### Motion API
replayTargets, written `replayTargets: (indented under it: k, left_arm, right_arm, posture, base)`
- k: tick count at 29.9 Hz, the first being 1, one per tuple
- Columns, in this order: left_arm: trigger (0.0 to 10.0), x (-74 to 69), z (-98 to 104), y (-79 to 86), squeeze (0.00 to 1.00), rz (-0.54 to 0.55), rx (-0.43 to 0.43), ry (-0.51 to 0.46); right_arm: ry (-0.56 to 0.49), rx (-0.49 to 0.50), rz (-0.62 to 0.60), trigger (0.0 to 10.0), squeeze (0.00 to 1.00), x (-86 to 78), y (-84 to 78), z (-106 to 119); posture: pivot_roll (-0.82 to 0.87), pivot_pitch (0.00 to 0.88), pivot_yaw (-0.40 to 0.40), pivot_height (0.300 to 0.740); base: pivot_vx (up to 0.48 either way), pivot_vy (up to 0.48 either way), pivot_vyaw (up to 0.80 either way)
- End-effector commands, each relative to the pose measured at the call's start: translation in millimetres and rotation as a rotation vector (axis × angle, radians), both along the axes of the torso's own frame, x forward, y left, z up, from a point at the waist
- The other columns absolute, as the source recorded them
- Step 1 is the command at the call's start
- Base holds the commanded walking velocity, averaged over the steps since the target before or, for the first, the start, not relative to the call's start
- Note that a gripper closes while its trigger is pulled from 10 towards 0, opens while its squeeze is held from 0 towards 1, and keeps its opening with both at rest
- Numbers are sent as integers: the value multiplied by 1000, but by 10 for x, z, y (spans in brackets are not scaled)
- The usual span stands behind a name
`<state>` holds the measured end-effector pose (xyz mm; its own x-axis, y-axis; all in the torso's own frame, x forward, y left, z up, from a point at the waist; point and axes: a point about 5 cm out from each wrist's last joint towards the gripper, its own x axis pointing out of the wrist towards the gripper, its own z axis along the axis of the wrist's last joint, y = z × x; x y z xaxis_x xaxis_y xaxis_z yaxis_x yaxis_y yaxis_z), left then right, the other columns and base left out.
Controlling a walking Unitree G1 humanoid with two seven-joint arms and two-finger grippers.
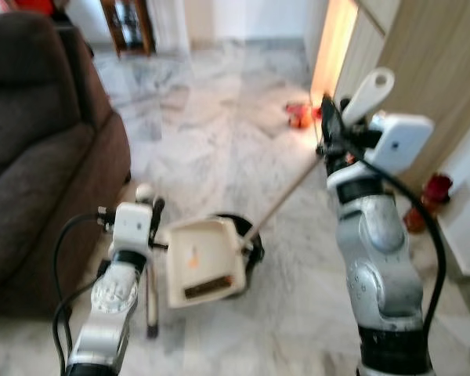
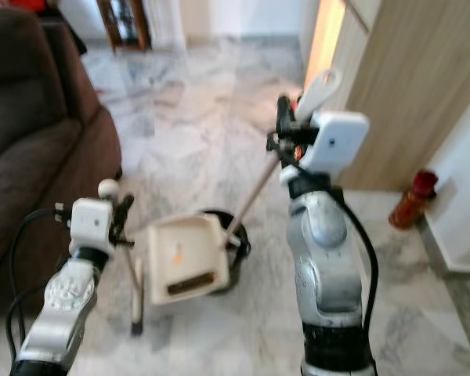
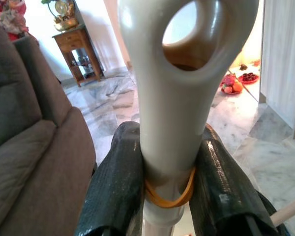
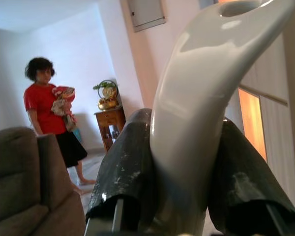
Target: Sweep floor
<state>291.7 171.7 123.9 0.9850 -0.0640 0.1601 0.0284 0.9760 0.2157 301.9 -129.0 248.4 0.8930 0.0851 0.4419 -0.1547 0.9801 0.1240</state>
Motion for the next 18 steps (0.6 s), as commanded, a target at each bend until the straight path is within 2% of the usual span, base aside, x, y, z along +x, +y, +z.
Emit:
replayTargets:
  k: [1, 18]
  left_arm:
    - [10000, 7, 80, -10, 0, -5, 14, -42]
    - [10000, 1, 76, -6, 0, -1, 12, -43]
  right_arm:
    - [-101, 9, -8, 10000, 0, -73, -8, 186]
    - [-102, 8, 21, 10000, 0, -77, 50, 189]
  posture:
    - [120, 71, 57, 740]
    - [123, 70, 51, 740]
  base:
    - [322, 0, 0]
    - [324, 0, 0]
